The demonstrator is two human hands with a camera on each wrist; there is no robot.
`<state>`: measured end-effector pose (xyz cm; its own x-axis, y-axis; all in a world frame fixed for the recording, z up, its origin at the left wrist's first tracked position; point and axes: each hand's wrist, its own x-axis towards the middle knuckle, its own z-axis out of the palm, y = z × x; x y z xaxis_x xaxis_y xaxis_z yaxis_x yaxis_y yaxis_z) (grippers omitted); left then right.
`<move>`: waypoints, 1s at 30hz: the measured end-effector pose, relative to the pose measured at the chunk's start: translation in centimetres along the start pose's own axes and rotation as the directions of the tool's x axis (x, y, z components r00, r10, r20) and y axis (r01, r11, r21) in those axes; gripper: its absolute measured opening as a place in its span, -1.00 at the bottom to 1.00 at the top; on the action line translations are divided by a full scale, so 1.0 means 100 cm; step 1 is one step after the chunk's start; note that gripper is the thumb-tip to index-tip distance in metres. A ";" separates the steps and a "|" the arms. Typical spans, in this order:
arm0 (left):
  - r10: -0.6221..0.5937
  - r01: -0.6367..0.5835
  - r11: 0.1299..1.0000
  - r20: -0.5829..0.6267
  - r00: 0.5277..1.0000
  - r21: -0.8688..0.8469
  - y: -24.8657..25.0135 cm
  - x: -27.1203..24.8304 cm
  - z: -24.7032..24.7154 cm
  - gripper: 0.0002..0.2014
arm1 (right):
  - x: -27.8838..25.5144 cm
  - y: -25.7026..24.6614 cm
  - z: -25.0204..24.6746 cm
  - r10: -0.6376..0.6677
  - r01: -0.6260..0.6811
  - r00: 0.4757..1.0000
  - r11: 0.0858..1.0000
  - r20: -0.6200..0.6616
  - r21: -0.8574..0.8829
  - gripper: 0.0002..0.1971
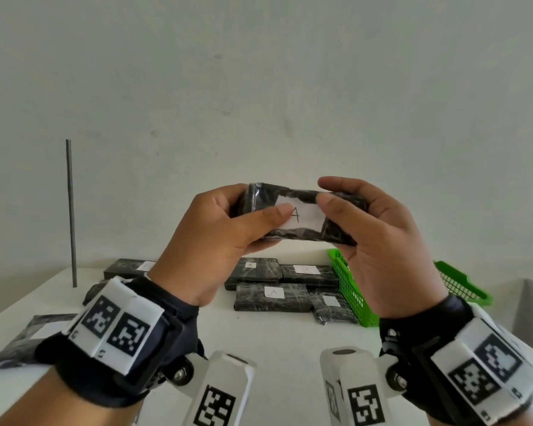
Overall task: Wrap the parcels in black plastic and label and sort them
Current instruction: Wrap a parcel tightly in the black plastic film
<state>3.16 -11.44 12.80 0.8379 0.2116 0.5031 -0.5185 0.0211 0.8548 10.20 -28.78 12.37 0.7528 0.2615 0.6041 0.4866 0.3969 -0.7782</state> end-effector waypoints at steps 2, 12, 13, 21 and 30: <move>0.027 -0.026 0.999 -0.034 0.999 0.034 -0.001 -0.002 0.001 -0.63 | -0.003 0.003 0.004 -0.016 0.015 1.000 0.999 -0.005 -0.031 -0.71; -0.020 0.020 0.998 0.001 1.000 -0.059 0.003 -0.001 -0.007 -0.67 | -0.002 0.003 0.005 -0.030 0.032 0.998 0.999 0.047 -0.043 -0.57; -0.029 0.029 0.997 0.008 1.000 -0.071 0.003 -0.001 -0.007 -0.68 | -0.002 0.002 0.004 -0.026 0.029 0.998 0.998 0.056 -0.052 -0.56; -0.065 0.066 0.993 0.015 0.998 -0.097 -0.001 0.001 -0.009 -0.78 | -0.001 0.006 -0.005 0.006 -0.002 0.995 0.999 0.096 -0.045 -0.54; -0.109 0.112 0.986 0.028 0.994 -0.124 -0.003 -0.002 -0.013 -0.68 | 0.003 0.008 -0.015 0.104 -0.115 0.980 0.992 0.171 0.057 -0.51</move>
<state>2.98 -10.24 12.28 0.8941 0.1805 0.4099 -0.4385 0.1659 0.8833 11.49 -29.68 11.73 0.7122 0.4483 0.5401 0.3705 0.4135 -0.8317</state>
